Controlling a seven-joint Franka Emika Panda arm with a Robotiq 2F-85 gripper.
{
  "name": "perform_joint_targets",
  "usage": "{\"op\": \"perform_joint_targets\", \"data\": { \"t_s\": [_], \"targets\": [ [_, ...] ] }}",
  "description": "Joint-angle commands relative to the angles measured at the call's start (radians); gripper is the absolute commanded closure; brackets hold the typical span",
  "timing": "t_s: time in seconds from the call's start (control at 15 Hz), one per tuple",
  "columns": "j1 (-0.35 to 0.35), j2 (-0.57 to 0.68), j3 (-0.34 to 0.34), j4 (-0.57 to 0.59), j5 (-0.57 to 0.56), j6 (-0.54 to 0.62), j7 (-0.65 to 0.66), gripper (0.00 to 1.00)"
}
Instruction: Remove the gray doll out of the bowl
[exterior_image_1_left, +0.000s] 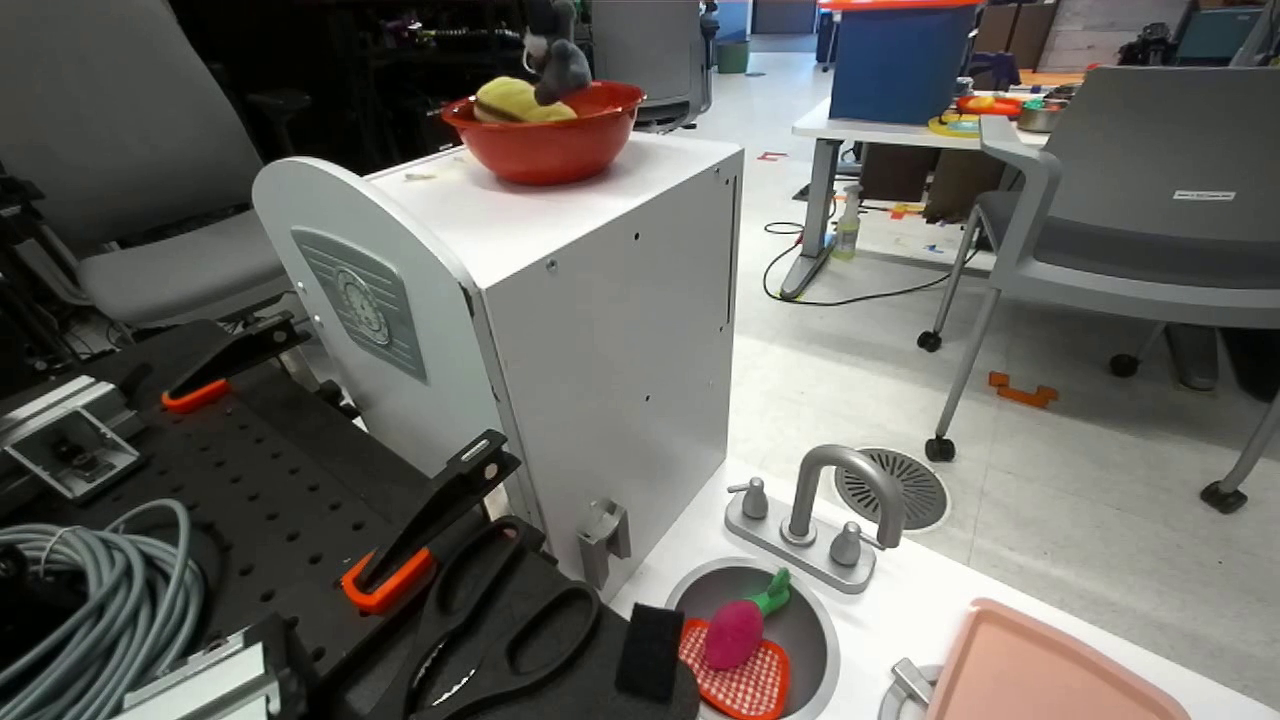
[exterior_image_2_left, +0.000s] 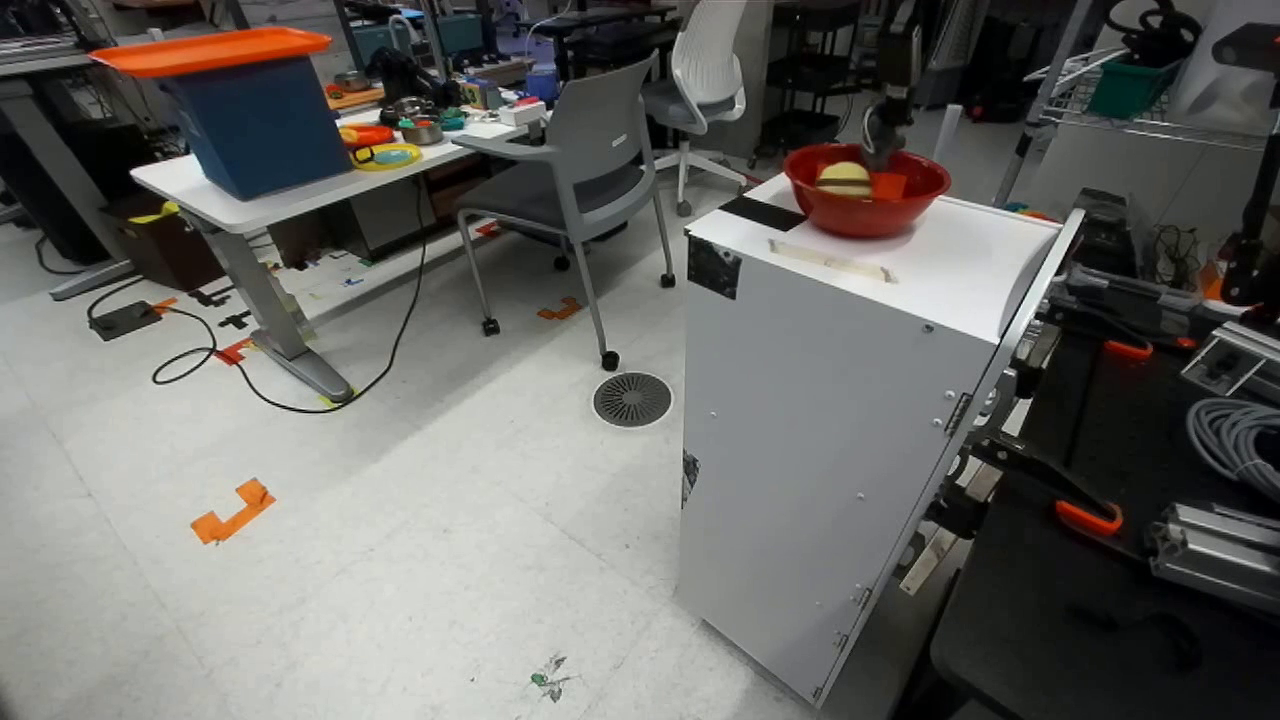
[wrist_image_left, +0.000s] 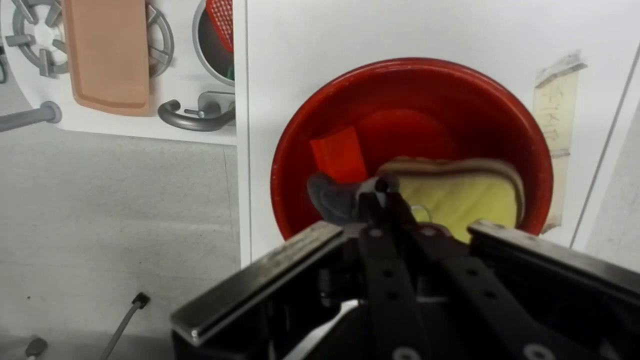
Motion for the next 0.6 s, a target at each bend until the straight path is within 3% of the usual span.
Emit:
{"op": "perform_joint_targets", "data": {
  "t_s": [0.0,0.2,0.53],
  "targets": [
    [-0.017,-0.097,-0.007,-0.073,-0.013,0.051,0.049,0.99],
    [-0.029,-0.131,-0.003,-0.097,-0.007,0.064,0.055,0.99],
    [-0.013,-0.146,0.018,-0.123,0.093,0.049,-0.014,0.99]
  ]
}}
